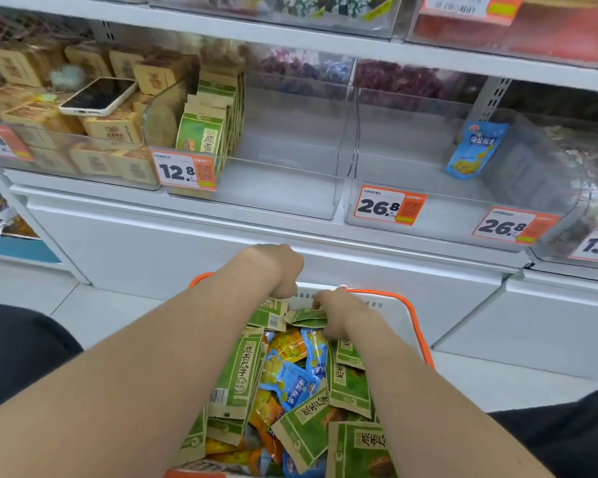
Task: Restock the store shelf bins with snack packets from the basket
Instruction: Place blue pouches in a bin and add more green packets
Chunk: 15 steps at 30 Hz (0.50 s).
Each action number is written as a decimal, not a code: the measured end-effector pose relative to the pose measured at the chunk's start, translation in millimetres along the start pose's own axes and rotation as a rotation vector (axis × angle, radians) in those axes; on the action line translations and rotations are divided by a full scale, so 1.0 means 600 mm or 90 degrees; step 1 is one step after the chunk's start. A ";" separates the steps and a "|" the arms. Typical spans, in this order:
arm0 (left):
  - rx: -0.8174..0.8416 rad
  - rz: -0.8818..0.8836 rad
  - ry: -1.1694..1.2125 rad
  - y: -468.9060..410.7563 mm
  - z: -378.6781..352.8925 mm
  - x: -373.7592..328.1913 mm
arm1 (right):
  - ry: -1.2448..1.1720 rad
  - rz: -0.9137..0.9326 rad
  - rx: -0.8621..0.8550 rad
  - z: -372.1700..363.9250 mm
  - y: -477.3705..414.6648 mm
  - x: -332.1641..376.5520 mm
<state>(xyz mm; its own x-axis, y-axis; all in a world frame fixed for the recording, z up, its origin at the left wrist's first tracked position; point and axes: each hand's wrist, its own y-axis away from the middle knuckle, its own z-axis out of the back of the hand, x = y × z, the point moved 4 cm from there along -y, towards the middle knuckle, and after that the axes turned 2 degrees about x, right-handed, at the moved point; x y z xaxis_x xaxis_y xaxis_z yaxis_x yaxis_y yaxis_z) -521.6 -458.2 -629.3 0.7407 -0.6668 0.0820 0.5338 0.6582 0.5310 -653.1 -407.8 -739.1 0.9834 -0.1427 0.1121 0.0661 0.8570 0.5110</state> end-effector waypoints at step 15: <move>0.094 0.009 0.019 -0.030 0.017 0.038 | -0.186 0.072 -0.187 0.070 0.004 0.031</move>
<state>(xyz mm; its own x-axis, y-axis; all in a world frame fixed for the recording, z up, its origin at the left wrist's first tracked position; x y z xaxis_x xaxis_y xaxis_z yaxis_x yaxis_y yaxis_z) -518.7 -488.6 -628.3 0.7604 -0.6461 0.0661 0.4593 0.6070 0.6485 -641.9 -429.1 -699.7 0.9010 -0.1371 0.4115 0.0468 0.9739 0.2221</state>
